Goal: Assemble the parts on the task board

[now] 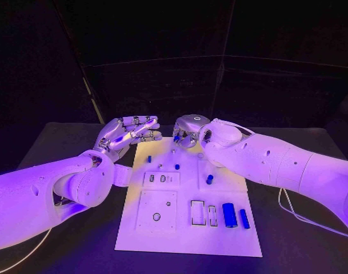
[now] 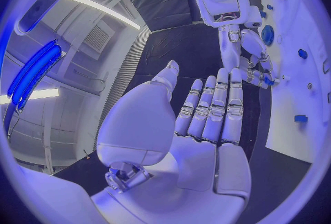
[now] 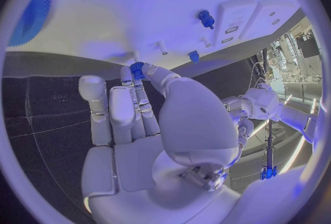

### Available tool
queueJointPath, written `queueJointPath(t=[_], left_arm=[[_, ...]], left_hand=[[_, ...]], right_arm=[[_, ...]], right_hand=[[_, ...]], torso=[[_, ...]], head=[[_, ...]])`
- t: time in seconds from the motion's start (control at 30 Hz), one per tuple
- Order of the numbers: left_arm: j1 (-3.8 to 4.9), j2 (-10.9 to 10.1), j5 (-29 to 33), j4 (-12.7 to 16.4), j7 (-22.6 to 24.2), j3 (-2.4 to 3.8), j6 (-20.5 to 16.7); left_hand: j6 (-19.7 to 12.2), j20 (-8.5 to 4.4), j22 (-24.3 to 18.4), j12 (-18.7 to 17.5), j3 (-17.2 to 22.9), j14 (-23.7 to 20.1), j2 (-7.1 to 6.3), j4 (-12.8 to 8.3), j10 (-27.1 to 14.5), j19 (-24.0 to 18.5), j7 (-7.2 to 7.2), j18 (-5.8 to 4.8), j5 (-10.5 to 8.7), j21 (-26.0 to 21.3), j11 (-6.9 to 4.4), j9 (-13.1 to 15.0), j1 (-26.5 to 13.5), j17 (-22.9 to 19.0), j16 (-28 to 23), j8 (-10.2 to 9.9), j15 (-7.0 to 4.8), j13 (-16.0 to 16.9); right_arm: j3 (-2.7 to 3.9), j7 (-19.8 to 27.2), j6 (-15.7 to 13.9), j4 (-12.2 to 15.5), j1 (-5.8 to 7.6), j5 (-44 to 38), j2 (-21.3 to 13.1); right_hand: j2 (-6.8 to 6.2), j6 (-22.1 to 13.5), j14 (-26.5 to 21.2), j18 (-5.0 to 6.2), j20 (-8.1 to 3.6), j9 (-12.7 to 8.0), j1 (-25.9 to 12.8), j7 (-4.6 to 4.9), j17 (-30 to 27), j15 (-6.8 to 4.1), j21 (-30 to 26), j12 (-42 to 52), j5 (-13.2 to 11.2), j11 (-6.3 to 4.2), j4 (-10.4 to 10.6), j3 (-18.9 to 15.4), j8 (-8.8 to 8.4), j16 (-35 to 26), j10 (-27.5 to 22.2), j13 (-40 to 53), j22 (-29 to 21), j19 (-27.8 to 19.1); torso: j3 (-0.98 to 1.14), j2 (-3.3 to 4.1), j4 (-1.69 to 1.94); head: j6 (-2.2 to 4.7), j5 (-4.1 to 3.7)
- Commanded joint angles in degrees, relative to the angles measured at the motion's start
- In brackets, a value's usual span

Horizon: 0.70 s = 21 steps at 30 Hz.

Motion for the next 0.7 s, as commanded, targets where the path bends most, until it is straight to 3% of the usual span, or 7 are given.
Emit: queueJointPath(t=[0.03,0.7], left_arm=[[0.11,0.15,-0.30,0.00,0.02,0.05,0.81],[0.11,0.23,-0.30,-0.38,-0.06,0.05,0.88]], left_hand=[[0.46,-0.01,-0.05,-0.30,0.23,0.24,0.11,0.09,0.32,0.31,2.43,0.62,0.19,-0.06,0.11,-0.09,-0.48,-0.05,-0.15,-0.34,-0.07,-0.07],[0.44,-0.01,-0.08,-0.35,0.25,0.18,0.15,0.07,0.28,0.29,2.44,0.60,0.19,-0.11,0.12,-0.10,-0.49,-0.07,-0.20,-0.38,-0.04,-0.07]], right_arm=[[-0.16,0.24,1.42,-0.35,-0.18,0.14,0.13],[-0.16,0.49,0.44,0.11,-0.18,0.37,-0.08]], right_hand=[[-0.80,-2.64,0.08,0.41,0.52,-0.21,-0.56,0.74,-2.20,0.94,-1.70,-0.32,-0.73,0.82,0.53,-0.19,-0.24,-1.68,-3.13,-0.25,-2.80,-2.16],[-1.17,-3.76,0.11,0.57,0.95,-0.09,-0.39,1.05,-2.92,1.23,-2.13,-0.07,-1.28,1.22,0.56,-0.58,-0.11,-2.05,-4.41,-0.15,-3.43,-2.64]], torso=[[-0.05,-0.01,0.00],[-0.03,0.02,0.05]], head=[[0.00,0.04],[-0.10,0.08]])
